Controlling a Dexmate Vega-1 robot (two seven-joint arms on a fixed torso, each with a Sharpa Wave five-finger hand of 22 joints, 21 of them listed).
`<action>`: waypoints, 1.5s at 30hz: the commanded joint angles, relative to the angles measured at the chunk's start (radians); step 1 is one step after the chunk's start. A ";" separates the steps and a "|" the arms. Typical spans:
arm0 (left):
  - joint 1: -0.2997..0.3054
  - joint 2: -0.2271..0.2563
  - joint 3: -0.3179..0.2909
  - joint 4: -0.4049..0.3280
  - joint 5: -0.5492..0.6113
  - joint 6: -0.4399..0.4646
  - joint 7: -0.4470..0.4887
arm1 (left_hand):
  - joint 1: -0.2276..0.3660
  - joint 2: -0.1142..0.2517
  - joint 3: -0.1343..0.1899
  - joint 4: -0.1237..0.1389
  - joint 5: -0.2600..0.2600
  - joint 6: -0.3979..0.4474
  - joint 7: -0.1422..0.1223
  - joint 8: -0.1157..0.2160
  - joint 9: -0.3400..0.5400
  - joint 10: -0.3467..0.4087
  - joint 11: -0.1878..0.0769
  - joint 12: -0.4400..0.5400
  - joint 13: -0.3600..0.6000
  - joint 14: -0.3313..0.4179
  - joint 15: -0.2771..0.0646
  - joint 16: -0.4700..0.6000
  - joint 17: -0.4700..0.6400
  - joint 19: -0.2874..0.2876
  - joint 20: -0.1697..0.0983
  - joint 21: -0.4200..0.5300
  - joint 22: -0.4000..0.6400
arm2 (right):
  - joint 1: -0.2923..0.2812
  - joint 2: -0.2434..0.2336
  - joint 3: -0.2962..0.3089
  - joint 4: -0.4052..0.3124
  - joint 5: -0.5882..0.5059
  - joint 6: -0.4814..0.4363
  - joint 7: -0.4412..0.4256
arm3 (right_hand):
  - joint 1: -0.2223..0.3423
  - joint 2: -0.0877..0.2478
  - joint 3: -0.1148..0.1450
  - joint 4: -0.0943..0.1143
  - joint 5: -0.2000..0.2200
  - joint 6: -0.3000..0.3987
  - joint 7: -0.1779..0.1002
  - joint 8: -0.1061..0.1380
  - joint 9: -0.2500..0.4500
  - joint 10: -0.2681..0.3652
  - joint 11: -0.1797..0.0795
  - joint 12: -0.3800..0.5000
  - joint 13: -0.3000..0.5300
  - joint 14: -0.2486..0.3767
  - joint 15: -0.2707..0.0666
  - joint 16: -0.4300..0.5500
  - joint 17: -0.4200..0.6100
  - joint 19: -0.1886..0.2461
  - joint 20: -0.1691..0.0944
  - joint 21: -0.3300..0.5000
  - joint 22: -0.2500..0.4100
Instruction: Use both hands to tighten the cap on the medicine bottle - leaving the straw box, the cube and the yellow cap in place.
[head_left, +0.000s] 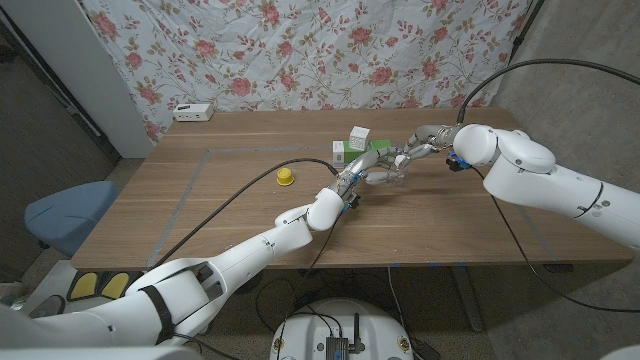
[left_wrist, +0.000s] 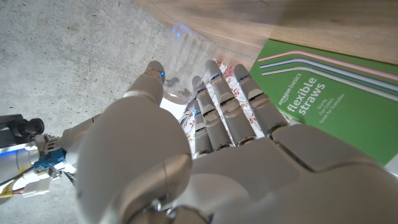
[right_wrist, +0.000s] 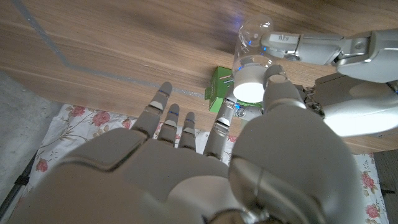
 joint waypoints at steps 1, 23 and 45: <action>0.003 0.001 -0.001 -0.003 -0.005 0.005 -0.003 | -0.005 0.006 0.007 0.003 0.004 0.007 -0.002 0.005 0.002 0.034 -0.026 0.004 0.004 0.006 -0.072 0.000 0.005 0.002 -0.002 0.005 0.003 | 0.013 0.010 -0.026 -0.003 -0.023 -0.041 -0.001 | -0.001 -0.002 0.000 0.007 -0.003 0.017 0.007 0.011 0.002 0.017 -0.001 0.010 0.003 0.010 0.005 0.006 0.005 0.014 -0.001 0.008 0.003; -0.002 -0.003 -0.001 0.009 -0.008 0.002 -0.003 | -0.007 0.005 0.011 0.002 0.004 0.006 -0.002 0.004 0.002 0.032 -0.028 0.003 0.004 0.007 -0.073 0.000 0.005 0.001 -0.002 0.005 0.003 | 0.044 0.018 -0.058 0.001 -0.029 -0.071 0.011 | -0.042 -0.019 -0.021 0.022 -0.009 0.059 0.029 0.030 0.000 0.051 0.003 0.014 0.003 0.029 0.009 0.011 0.008 0.020 0.004 0.006 0.003; -0.010 -0.008 0.002 0.021 -0.012 -0.002 -0.007 | -0.012 0.004 0.015 0.002 0.004 0.006 -0.003 0.004 0.002 0.033 -0.027 0.003 0.004 0.007 -0.072 0.000 0.005 0.001 0.000 0.006 0.003 | 0.085 0.038 -0.116 0.013 -0.067 -0.115 0.026 | -0.097 -0.027 -0.042 0.041 -0.011 0.095 0.053 0.046 -0.002 0.077 0.018 0.015 0.003 0.041 0.012 0.013 0.012 0.027 0.015 0.006 0.003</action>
